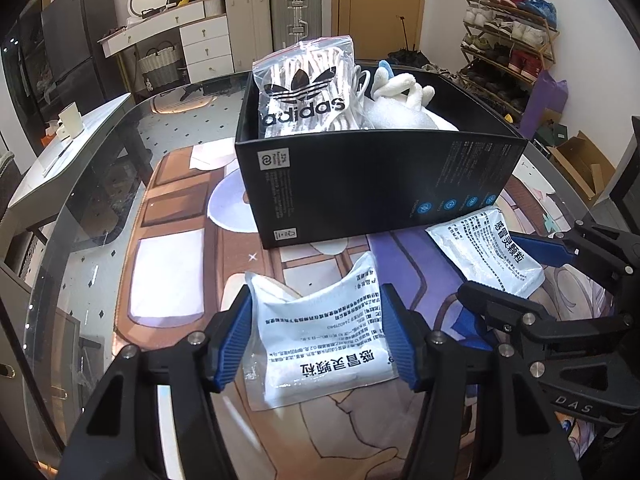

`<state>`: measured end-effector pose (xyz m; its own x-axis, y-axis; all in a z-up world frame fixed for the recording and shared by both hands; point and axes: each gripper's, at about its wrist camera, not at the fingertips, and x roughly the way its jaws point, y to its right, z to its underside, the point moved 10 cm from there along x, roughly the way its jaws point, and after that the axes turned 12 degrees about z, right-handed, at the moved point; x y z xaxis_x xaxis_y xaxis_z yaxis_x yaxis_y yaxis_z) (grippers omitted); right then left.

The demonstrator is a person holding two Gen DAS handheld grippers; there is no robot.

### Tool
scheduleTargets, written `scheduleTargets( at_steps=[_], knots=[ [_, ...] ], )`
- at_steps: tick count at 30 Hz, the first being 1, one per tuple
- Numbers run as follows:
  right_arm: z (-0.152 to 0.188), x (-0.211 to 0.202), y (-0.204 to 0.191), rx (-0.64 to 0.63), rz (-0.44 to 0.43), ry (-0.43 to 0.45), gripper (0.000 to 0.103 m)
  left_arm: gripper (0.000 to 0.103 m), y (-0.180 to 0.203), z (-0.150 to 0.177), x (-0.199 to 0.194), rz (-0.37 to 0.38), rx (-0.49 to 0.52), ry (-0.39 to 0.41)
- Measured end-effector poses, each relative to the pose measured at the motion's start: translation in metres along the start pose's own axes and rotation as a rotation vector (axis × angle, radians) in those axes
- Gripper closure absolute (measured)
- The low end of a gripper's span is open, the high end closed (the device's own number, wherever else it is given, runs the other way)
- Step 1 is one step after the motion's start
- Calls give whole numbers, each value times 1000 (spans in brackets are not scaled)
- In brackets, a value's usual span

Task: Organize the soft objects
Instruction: 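Lift both sachet packets and carry them over the black box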

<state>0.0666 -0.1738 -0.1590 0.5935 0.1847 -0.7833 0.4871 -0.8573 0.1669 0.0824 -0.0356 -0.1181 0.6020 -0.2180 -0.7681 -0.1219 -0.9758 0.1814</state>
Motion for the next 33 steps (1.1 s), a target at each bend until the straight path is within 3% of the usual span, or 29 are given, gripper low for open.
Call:
scheduleTargets(
  at_steps=[2, 5, 17, 26, 33],
  knots=[
    [1, -3, -1, -1, -5, 5, 68, 43, 1, 0, 0, 3, 0, 1],
    [4, -5, -1, 0, -14, 11, 71, 43, 2, 1, -1, 3, 5, 1],
    [3, -19, 9, 78, -97, 62, 73, 49, -2, -2, -10, 48, -49, 64],
    [-9, -45, 1, 30, -104, 179, 73, 50, -6, -11, -24, 32, -41, 142],
    [-14, -46, 11, 55, -78, 193, 73, 50, -1, -18, -33, 16, -7, 190]
  ],
)
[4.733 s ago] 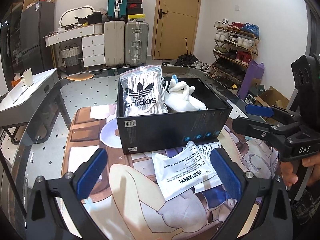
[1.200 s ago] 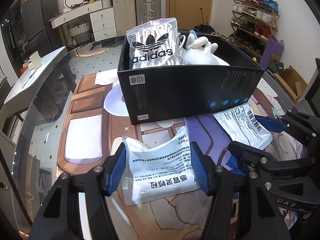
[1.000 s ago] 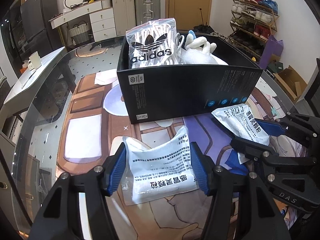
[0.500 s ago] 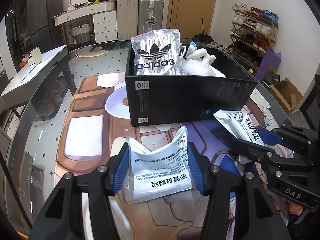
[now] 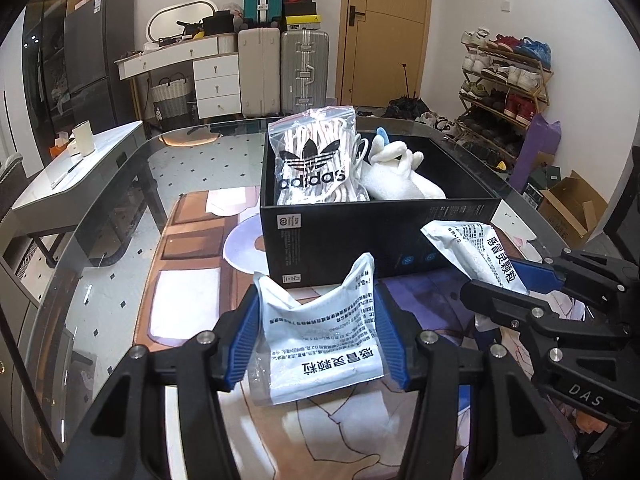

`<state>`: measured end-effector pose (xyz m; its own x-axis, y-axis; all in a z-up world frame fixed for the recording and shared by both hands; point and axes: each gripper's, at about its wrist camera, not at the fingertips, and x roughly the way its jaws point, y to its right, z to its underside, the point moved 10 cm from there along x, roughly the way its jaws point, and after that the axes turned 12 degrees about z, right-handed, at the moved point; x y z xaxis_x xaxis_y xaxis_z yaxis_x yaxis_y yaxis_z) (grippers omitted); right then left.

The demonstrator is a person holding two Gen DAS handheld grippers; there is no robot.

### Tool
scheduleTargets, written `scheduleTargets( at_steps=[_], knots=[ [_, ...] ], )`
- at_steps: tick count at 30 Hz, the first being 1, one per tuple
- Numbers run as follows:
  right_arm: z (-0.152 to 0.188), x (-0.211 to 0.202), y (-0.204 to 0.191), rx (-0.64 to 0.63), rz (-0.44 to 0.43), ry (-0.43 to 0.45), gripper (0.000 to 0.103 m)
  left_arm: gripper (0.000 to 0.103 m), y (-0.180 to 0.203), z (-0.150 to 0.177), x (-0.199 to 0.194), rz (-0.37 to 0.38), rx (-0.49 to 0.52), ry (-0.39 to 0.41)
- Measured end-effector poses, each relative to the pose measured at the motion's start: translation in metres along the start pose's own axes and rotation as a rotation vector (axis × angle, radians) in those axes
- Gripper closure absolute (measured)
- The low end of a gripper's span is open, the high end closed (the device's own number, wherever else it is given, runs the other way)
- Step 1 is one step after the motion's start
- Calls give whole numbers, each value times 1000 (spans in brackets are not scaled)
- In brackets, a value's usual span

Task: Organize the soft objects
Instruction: 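Lift both sachet packets and carry them over the black box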

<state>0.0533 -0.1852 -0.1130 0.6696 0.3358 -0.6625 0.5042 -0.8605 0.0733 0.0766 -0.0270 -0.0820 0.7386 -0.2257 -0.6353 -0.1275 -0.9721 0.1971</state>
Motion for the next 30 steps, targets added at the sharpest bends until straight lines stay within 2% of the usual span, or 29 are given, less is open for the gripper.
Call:
scheduleTargets(
  at_steps=[17, 30],
  knots=[
    [-27, -18, 8, 36, 21, 59, 73, 50, 10, -21, -23, 11, 17, 76],
    [-54, -30, 17, 28, 38, 113, 73, 50, 19, -51, -31, 30, 50, 118]
  ],
)
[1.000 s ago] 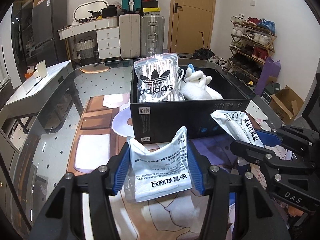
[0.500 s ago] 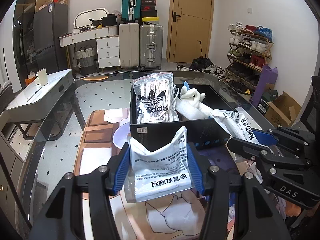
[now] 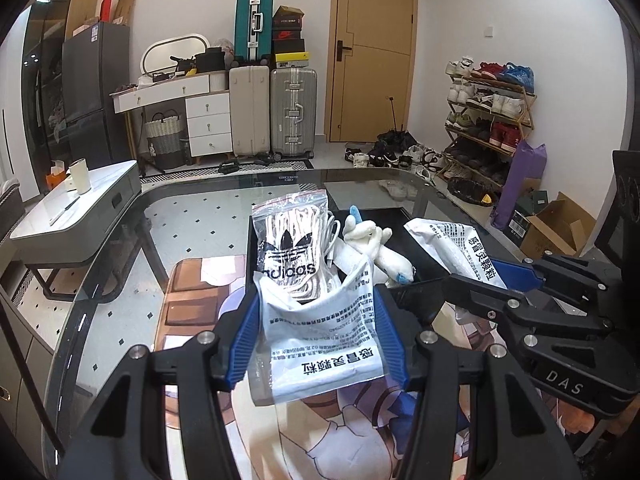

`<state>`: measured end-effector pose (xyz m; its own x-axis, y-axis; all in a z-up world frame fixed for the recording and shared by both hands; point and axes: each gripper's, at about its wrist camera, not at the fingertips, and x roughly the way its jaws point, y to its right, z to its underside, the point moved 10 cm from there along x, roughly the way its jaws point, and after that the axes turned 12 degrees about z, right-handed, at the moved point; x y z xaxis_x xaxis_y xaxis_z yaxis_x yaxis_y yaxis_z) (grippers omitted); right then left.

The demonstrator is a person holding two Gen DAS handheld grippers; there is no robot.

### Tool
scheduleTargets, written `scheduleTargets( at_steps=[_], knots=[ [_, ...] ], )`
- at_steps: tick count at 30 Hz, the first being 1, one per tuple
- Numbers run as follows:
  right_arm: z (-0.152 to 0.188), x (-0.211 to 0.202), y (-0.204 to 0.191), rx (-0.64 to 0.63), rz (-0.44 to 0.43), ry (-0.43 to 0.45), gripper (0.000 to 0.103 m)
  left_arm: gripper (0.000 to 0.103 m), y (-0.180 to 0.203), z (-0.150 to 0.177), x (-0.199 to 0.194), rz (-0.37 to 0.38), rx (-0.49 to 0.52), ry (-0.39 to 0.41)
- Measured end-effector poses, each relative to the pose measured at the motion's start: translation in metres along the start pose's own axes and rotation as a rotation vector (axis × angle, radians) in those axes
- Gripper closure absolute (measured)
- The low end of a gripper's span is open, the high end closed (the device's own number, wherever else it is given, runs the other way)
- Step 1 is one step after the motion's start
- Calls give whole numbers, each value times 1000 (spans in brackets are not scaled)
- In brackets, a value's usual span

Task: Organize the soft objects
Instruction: 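Lift both sachet packets and carry them over the black box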

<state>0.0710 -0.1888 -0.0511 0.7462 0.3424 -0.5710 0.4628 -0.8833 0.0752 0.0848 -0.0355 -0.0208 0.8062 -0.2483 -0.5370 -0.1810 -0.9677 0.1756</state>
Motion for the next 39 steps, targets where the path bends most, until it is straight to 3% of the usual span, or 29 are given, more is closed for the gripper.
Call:
scheduleTargets(
  at_steps=[22, 39],
  knots=[
    [-44, 5, 5, 1, -9, 30, 73, 50, -16, -47, 5, -26, 39, 35],
    [-67, 20, 5, 20, -23, 44, 73, 50, -31, -62, 18, -38, 41, 31]
  ],
)
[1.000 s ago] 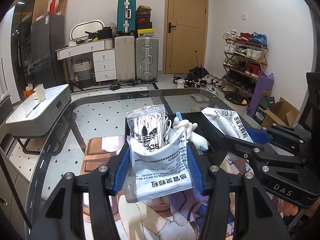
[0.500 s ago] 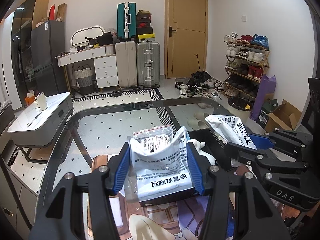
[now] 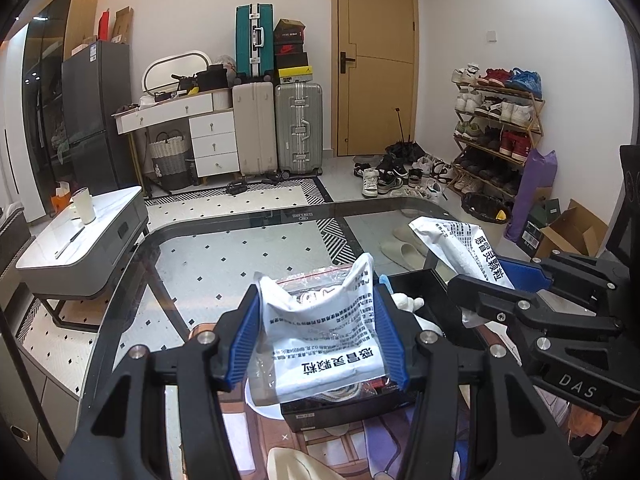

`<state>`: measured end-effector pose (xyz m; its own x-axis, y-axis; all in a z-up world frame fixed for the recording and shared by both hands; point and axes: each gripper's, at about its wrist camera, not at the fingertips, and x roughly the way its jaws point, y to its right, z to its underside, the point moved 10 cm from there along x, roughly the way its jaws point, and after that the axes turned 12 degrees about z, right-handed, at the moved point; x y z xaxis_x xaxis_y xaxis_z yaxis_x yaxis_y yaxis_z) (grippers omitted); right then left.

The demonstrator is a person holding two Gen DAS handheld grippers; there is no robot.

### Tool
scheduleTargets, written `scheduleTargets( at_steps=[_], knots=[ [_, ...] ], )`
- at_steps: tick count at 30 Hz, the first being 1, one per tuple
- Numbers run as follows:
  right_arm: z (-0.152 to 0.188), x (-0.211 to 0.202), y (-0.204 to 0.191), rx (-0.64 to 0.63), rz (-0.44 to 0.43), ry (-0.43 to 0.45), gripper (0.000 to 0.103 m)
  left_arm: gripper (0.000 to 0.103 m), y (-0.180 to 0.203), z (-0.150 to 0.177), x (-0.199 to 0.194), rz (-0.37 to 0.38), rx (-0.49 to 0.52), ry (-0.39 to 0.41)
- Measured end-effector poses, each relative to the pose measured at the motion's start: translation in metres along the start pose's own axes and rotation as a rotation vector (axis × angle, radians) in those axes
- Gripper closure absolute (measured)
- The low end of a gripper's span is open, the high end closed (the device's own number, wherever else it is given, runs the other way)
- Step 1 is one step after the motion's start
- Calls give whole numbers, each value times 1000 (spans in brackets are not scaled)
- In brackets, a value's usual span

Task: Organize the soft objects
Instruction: 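Lift both sachet packets and carry them over the black box, then lower both sachet packets into the black box and open both tools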

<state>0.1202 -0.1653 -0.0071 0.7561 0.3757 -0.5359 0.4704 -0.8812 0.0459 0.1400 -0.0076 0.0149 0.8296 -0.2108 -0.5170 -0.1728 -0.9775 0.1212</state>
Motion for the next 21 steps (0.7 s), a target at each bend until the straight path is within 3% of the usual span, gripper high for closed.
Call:
scheduleTargets(
  at_steps=[21],
  knots=[
    [2, 47, 3, 24, -8, -74, 73, 50, -11, 7, 51, 17, -42, -68]
  ],
)
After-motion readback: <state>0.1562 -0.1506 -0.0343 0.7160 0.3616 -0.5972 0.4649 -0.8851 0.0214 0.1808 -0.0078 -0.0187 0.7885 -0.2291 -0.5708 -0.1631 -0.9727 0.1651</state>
